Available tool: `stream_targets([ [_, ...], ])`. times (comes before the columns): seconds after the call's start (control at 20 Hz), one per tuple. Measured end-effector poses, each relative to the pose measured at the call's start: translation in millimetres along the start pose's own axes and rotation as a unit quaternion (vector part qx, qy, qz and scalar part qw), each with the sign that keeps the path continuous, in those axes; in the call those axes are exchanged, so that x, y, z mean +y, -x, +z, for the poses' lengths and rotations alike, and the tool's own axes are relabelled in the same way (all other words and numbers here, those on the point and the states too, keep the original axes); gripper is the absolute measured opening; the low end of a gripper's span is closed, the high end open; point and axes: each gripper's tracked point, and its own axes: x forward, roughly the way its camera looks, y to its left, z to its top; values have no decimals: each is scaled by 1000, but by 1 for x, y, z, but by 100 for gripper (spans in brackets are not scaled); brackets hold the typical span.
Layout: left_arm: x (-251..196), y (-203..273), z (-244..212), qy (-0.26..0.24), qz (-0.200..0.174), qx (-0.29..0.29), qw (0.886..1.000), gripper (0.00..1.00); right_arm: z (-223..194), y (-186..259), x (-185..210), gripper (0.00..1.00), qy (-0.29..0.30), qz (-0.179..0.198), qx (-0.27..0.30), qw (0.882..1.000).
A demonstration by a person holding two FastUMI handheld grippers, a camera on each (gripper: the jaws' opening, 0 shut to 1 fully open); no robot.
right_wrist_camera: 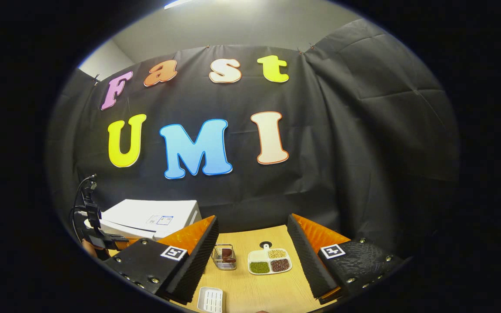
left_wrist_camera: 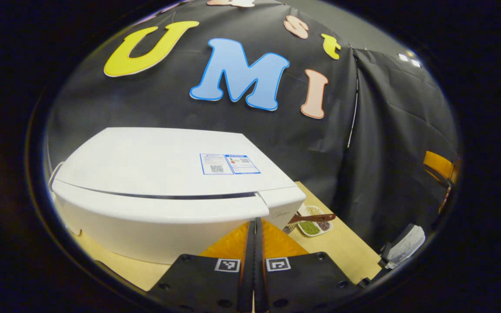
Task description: Open the microwave oven with the left hand, put the food in, and close the microwave oven.
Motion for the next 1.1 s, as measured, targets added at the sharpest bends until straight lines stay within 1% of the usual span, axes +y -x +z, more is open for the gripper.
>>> stream_targets([
  [0.25, 0, -1, 1, -3, -2, -2, 1000, 7, 2, 2, 0, 96, -1, -3, -1, 1000],
  [0.3, 11, -5, 2, -12, 18, 0, 1000, 7, 1, 2, 0, 96, -2, -3, -1, 1000],
  [0.35, 3, 0, 6, 7, -1, 0, 1000, 7, 1, 3, 1, 96, -2, -3, 0, 1000],
  [0.4, -1, -10, -1, 18, -6, 7, 1000, 7, 1, 4, 2, 96, 0, -2, 0, 1000],
  [0.6, 0, -8, 1, -13, -9, 6, 1000, 7, 6, 8, 6, 96, 2, -2, -5, 1000],
  [0.7, 5, -1, 5, -20, 7, 3, 1000, 7, 10, 9, 13, 96, 1, 4, -8, 1000],
  [0.8, 24, 17, 28, -47, 48, -26, 997, 7, 16, 11, 23, 96, 1, 13, -15, 1000],
  [0.85, 26, 30, 45, -51, 55, -46, 996, 7, 18, 11, 30, 96, 1, 19, -17, 1000],
  [0.95, 27, 73, 88, -56, 66, -91, 992, 7, 25, 13, 49, 96, -1, 36, -23, 999],
  [1.05, 34, 119, 133, -58, 87, -140, 985, 7, 37, 14, 69, 96, -2, 53, -31, 998],
  [1.1, 38, 143, 155, -56, 102, -171, 978, 7, 41, 14, 79, 95, -1, 62, -32, 998],
])
